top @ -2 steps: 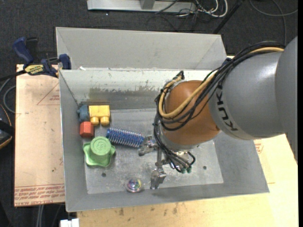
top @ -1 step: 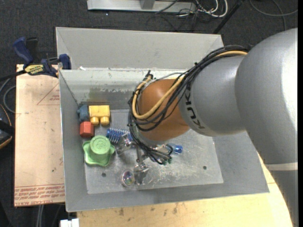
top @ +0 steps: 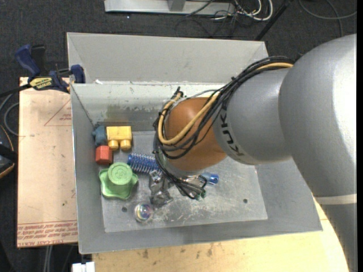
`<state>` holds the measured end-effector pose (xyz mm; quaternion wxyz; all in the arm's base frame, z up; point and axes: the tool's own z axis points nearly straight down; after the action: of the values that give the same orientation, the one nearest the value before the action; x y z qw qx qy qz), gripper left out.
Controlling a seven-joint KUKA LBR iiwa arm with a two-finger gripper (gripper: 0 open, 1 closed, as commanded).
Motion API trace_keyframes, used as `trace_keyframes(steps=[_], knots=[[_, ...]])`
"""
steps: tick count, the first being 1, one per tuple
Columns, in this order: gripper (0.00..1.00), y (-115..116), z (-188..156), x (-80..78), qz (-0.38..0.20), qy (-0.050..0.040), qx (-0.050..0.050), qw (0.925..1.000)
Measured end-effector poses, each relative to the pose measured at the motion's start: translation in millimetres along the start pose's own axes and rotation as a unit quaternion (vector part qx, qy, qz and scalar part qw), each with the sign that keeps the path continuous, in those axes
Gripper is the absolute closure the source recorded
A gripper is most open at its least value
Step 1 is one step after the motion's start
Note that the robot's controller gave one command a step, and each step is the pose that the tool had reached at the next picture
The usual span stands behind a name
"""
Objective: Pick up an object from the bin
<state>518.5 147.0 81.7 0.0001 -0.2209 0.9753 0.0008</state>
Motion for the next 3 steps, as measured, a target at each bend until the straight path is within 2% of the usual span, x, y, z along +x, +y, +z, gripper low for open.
trace_keyframes(steps=[1, 2, 3], knots=[[0.00, 0, 0, 0.3, 0.000, 0.0002, 0.000, 1.0000], [0.00, 39, 3, -74.6, 0.028, -0.0028, 0.003, 0.9996], [0.00, 51, 5, -76.8, 0.110, 0.0023, 0.011, 0.9939]])
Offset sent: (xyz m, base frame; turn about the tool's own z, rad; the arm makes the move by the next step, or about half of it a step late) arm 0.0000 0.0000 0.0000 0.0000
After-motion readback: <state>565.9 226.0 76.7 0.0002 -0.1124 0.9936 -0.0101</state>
